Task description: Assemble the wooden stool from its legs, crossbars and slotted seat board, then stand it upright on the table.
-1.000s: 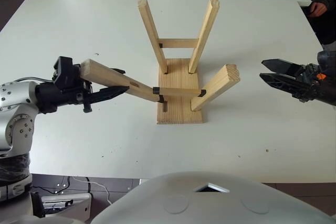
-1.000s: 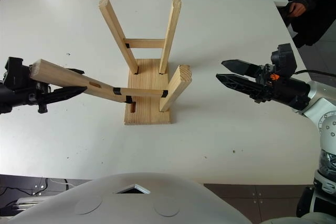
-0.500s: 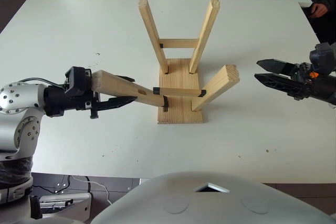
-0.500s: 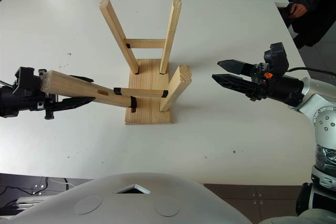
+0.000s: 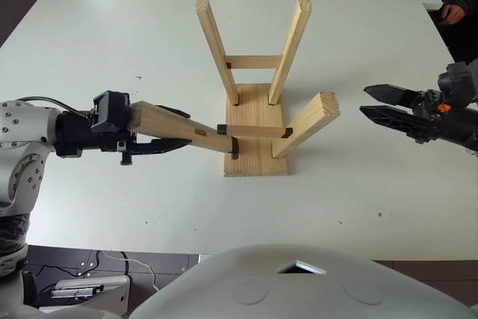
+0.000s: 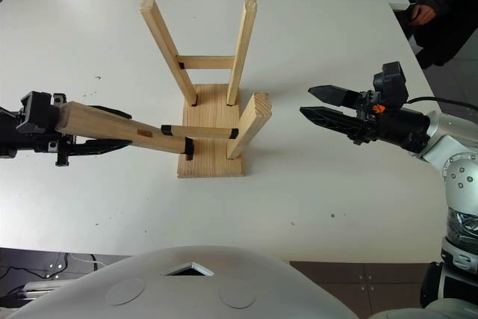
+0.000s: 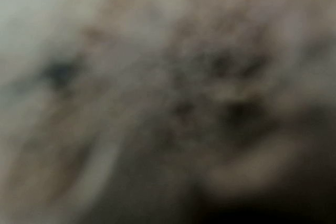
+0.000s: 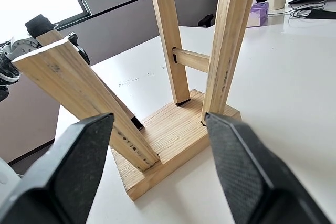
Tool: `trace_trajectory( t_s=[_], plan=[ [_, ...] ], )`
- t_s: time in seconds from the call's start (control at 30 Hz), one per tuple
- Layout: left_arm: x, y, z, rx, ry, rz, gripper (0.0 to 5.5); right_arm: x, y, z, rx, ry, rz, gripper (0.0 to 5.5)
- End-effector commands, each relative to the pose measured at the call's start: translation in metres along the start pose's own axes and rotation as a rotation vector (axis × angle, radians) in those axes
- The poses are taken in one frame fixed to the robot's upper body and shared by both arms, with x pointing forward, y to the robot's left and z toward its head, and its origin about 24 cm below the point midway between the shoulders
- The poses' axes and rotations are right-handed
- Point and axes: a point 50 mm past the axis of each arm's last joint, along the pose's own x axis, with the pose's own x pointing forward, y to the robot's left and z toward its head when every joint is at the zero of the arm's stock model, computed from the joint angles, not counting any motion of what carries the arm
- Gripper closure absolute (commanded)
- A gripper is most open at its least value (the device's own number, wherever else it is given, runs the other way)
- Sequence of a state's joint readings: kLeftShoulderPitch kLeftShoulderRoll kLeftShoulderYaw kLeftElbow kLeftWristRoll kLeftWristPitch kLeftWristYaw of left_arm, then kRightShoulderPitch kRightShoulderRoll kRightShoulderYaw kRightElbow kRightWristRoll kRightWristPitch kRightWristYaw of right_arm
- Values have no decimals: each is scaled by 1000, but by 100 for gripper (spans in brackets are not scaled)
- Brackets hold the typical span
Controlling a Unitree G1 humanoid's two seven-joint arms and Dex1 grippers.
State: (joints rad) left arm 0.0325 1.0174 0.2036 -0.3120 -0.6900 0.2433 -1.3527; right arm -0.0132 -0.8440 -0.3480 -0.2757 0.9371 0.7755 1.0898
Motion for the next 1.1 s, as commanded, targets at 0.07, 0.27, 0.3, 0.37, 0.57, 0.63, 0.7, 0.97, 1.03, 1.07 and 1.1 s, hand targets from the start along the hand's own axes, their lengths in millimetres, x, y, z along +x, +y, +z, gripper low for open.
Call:
trace_trajectory(
  t_s=[0.07, 0.27, 0.3, 0.37, 0.57, 0.63, 0.7, 0.97, 1.03, 1.07, 1.1],
  plan=[
    [10, -9, -11, -87, 64, -101, 345, 2, 1, -1, -23, 4, -8, 234],
    [10, -5, 3, -67, 35, -118, 345, 3, 2, -4, -24, 4, -10, 234],
    [9, -4, 4, -65, 34, -118, 345, 3, 2, -5, -24, 4, -11, 234],
    [8, -1, 4, -59, 48, -113, 345, 3, 2, -6, -24, 5, -13, 234],
    [12, 6, 5, -52, 100, -80, 345, 6, 2, -5, -35, 4, -5, 234],
    [16, 6, 9, -37, 129, -73, 345, 5, 2, -4, -37, -2, -7, 234],
    [20, 3, 12, -18, 145, -79, 345, 5, 3, -5, -36, -3, -7, 234],
    [27, 8, 16, 6, 166, -34, 345, 8, 7, -8, -36, 3, 10, 234],
    [26, 12, 14, -7, 171, -13, 345, 9, 7, -7, -39, 4, 15, 234],
    [25, 13, 13, -16, 172, -9, 345, 9, 8, -7, -40, 4, 16, 234],
    [25, 15, 12, -23, 174, -6, 345, 9, 8, -6, -41, 4, 17, 234]
  ],
)
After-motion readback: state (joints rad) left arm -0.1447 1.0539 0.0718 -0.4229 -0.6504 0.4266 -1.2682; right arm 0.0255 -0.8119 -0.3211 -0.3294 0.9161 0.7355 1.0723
